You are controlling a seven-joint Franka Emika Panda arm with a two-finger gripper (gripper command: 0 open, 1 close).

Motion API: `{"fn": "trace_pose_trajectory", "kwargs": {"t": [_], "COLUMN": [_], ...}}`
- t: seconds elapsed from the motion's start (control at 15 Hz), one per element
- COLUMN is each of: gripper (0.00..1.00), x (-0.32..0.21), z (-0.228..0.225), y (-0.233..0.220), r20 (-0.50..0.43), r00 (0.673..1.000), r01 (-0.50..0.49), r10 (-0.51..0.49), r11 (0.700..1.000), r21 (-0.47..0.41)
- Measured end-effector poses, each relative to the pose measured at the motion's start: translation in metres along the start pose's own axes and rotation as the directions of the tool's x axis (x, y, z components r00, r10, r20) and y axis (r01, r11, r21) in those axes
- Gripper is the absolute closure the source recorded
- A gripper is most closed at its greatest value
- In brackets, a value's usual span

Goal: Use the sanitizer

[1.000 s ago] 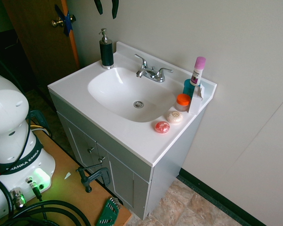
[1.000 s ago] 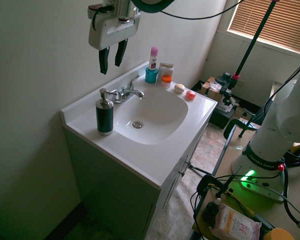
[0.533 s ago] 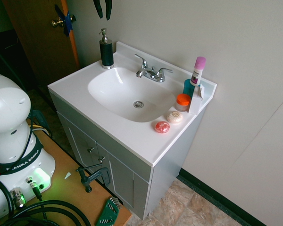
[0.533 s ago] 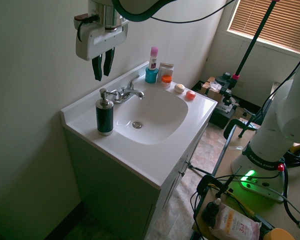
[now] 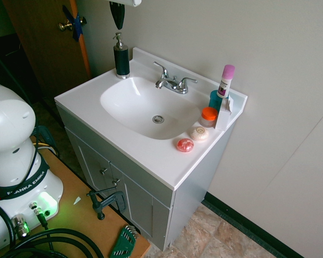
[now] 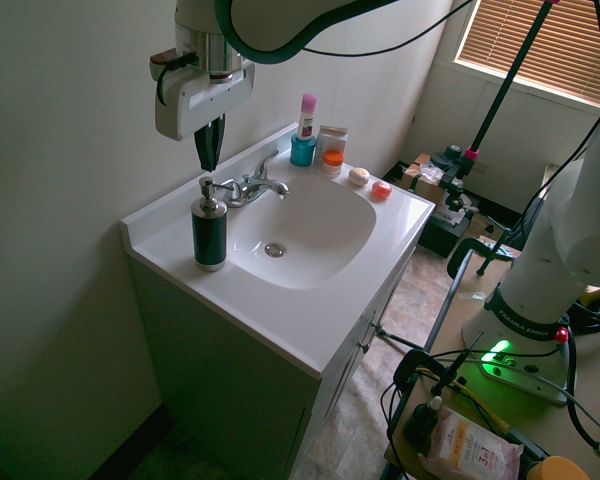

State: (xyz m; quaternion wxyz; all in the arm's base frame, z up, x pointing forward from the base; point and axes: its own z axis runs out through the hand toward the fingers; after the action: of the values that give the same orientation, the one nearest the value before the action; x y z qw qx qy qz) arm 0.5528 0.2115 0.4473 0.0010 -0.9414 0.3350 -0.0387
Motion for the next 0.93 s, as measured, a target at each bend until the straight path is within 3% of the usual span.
{"fn": "trace_pose_trajectory", "kwargs": {"t": [0.93], "gripper": [1.0], "x": [-0.021], "z": [0.028], "y": [-0.007], "r20": [0.002], "r00": [0.999], "r01": [0.034], "r10": [-0.034], "r11": [0.999], "r21": [-0.017]}}
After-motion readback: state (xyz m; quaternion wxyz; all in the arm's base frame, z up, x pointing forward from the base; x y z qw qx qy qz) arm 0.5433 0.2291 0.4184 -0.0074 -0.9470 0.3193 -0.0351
